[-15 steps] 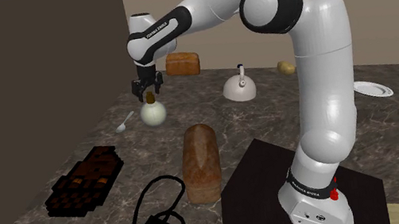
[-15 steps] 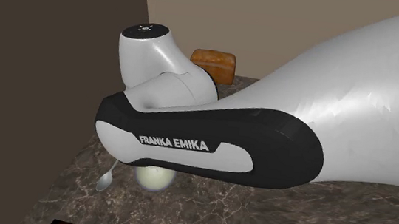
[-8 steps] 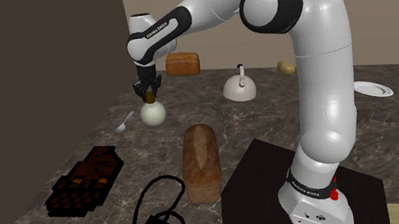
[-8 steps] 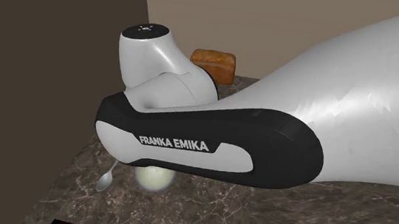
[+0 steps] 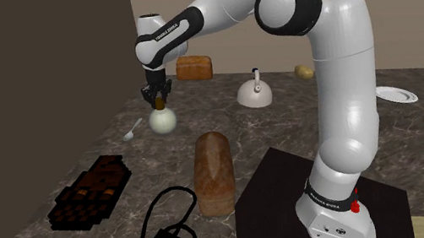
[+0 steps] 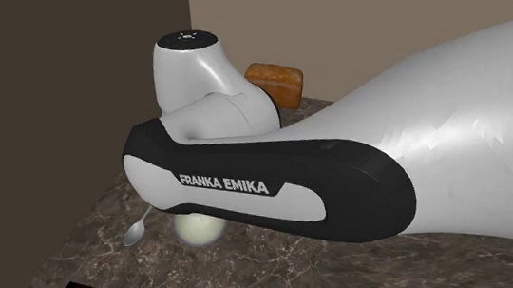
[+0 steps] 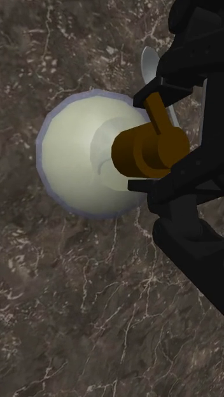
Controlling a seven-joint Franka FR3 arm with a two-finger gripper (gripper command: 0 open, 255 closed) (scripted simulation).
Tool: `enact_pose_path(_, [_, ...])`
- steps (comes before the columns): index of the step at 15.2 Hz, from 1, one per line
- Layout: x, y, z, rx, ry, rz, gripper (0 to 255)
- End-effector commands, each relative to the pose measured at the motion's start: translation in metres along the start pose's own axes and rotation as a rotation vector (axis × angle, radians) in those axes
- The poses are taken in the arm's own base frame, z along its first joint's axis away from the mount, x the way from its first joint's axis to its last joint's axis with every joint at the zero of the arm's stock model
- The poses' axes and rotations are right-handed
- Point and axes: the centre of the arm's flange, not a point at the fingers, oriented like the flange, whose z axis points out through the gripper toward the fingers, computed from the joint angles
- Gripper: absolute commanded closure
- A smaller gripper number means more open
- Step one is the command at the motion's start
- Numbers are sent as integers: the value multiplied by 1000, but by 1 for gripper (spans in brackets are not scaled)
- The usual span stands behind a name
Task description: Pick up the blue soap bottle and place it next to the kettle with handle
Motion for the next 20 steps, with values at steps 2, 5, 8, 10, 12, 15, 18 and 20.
enact_pose_path(2, [1, 0, -10, 0, -1, 0, 255])
enact_pose_path(5, [3, 0, -26, 0, -1, 0, 255])
enact_pose_path(8, [5, 0, -41, 0, -1, 0, 255])
enact_pose_path(10, [6, 0, -52, 0, -1, 0, 255])
enact_pose_path(12, [8, 0, -62, 0, -1, 0, 255])
enact_pose_path(15, [10, 0, -78, 0, -1, 0, 255])
enact_pose_path(18, [12, 0, -94, 0, -1, 0, 255])
enact_pose_path(20, [13, 0, -104, 0, -1, 0, 255])
